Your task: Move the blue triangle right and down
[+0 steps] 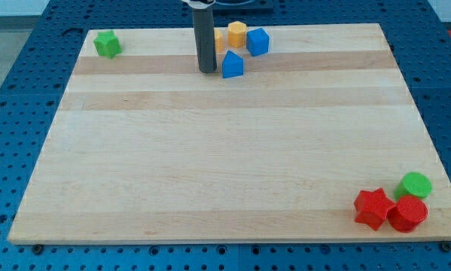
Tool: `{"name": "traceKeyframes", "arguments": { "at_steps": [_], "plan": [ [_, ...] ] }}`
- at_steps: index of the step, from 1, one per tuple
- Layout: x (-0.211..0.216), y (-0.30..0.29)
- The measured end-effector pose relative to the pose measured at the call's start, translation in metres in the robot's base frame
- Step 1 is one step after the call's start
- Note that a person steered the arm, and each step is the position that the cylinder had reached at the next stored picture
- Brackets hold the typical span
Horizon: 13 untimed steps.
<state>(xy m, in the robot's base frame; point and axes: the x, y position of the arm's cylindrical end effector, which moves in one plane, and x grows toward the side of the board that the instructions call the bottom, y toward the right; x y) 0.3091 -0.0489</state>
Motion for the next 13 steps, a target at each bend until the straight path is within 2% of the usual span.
{"name": "traceKeyframes", "arguments": {
  "at_steps": [9, 11, 13],
  "plan": [
    [-0.021, 0.027],
    [-0.022, 0.065],
    [0.002, 0.069]
  ]
}}
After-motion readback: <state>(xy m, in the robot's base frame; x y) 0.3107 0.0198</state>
